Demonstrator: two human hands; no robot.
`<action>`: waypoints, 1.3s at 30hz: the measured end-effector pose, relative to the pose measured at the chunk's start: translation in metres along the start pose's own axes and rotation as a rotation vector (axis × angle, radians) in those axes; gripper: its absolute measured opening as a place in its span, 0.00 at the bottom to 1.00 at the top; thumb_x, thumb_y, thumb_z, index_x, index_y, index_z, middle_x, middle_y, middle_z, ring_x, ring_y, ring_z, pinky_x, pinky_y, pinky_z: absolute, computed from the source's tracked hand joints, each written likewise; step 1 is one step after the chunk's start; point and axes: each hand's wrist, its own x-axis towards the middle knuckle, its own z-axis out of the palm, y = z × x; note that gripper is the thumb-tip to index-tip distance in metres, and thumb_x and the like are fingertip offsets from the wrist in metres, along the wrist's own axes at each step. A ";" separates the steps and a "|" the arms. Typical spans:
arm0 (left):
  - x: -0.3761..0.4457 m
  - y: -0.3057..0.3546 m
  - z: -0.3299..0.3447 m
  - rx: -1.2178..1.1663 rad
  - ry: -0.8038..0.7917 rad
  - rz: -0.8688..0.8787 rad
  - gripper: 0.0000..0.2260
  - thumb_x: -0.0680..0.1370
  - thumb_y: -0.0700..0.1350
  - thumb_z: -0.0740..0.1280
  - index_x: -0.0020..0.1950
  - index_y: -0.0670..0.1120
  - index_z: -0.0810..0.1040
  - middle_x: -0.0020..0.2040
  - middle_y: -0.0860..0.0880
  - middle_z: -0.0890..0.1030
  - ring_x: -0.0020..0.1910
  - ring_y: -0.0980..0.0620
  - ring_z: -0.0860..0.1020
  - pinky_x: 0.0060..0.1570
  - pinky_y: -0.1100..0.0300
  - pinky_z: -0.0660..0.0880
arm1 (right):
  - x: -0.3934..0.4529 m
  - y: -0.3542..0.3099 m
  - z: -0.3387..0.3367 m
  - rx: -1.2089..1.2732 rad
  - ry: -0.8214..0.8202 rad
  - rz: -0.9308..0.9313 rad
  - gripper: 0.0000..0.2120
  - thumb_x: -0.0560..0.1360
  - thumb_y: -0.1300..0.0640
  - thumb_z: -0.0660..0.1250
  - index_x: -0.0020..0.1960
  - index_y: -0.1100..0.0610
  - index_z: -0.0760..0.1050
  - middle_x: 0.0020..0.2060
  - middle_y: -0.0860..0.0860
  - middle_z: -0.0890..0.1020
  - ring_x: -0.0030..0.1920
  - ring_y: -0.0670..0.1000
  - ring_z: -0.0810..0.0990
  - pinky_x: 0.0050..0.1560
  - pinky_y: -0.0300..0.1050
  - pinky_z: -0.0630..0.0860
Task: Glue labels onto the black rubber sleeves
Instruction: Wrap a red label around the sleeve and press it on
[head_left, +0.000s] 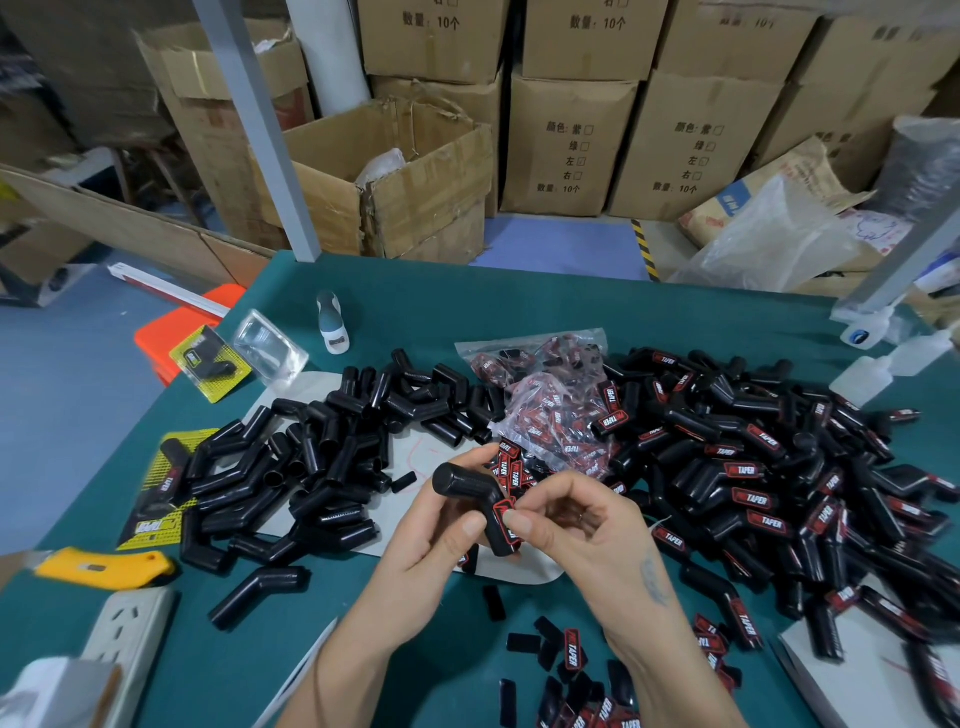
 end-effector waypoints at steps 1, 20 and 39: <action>0.000 0.000 0.000 -0.003 -0.001 -0.002 0.24 0.83 0.58 0.68 0.78 0.57 0.71 0.65 0.52 0.79 0.64 0.43 0.77 0.63 0.22 0.70 | 0.000 0.000 0.000 -0.001 0.001 0.000 0.06 0.68 0.57 0.80 0.41 0.56 0.84 0.41 0.62 0.84 0.41 0.50 0.81 0.45 0.38 0.78; 0.000 -0.002 0.000 -0.014 -0.004 -0.004 0.24 0.83 0.59 0.69 0.78 0.57 0.71 0.68 0.48 0.78 0.68 0.39 0.75 0.64 0.20 0.68 | 0.001 0.001 -0.001 0.020 -0.017 -0.007 0.06 0.69 0.58 0.80 0.41 0.57 0.84 0.39 0.56 0.85 0.40 0.47 0.81 0.42 0.34 0.75; -0.001 -0.002 -0.001 -0.031 -0.010 -0.018 0.24 0.84 0.58 0.68 0.79 0.57 0.71 0.65 0.49 0.80 0.66 0.41 0.77 0.63 0.21 0.70 | 0.001 0.000 -0.005 -0.015 -0.008 0.003 0.05 0.69 0.55 0.80 0.41 0.53 0.84 0.37 0.49 0.85 0.39 0.44 0.81 0.40 0.32 0.74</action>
